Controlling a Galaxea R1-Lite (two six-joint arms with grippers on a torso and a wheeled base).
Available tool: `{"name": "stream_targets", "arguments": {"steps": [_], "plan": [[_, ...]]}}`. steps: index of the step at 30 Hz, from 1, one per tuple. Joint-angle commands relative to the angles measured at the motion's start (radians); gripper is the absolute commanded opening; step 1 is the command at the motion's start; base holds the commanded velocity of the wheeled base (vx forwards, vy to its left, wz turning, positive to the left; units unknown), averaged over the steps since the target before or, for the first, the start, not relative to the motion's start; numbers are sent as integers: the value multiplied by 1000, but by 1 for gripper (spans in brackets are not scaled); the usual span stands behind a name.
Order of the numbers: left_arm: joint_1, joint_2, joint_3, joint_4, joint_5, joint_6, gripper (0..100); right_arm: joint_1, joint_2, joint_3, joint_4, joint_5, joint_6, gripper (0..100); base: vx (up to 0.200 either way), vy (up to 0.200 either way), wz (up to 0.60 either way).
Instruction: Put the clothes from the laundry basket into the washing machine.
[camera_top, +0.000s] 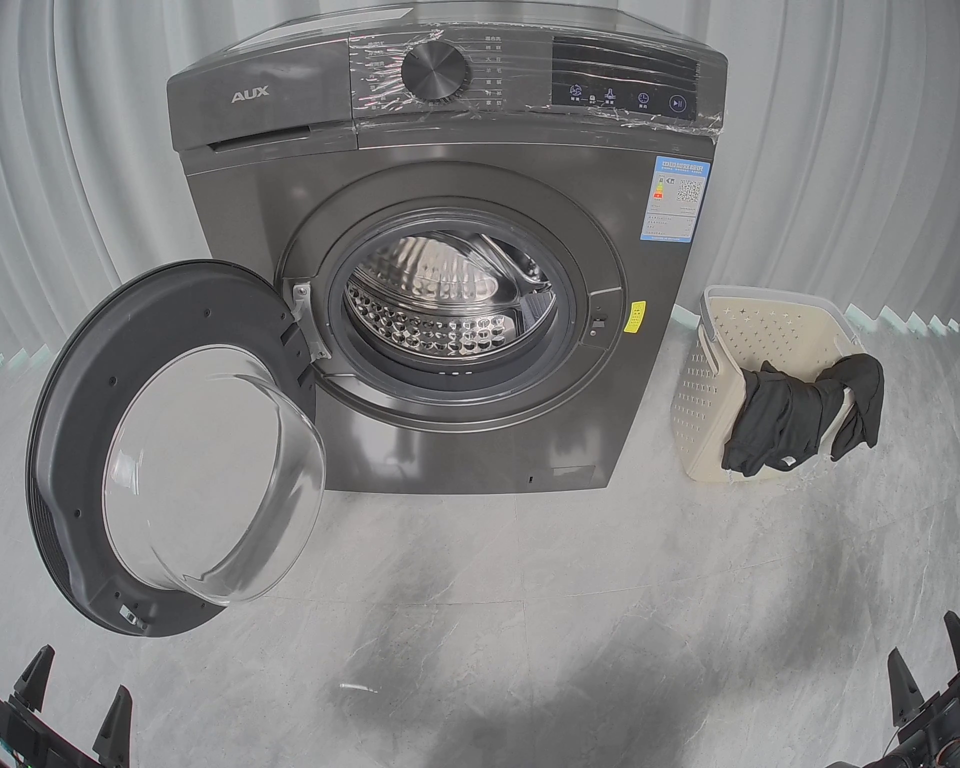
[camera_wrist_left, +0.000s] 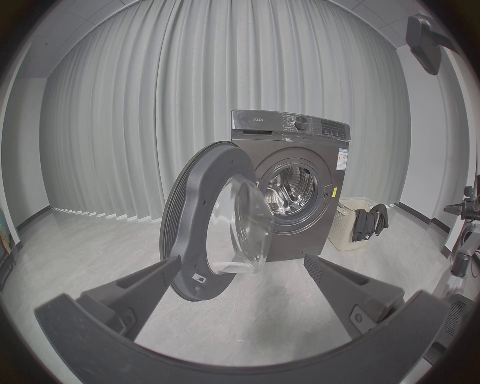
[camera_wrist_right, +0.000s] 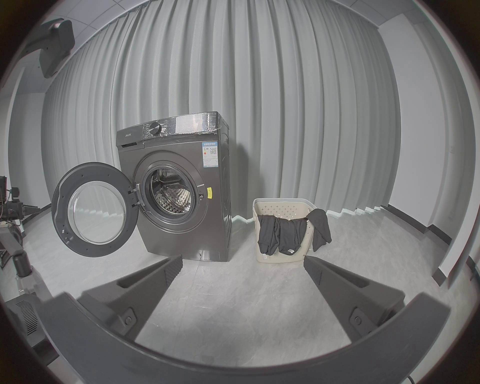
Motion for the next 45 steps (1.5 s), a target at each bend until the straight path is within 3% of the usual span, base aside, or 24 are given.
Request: {"name": "stream_targets", "arguments": {"steps": [1, 16, 45], "plan": [[1, -18, 16, 0, 0, -2, 100, 0, -12, 18, 0, 0, 0, 100, 0, -200, 0], [1, -18, 15, 0, 0, -2, 100, 0, -12, 18, 0, 0, 0, 100, 0, -40, 0], [1, -18, 15, 0, 0, -2, 100, 0, -12, 18, 0, 0, 0, 100, 0, -200, 0]]}}
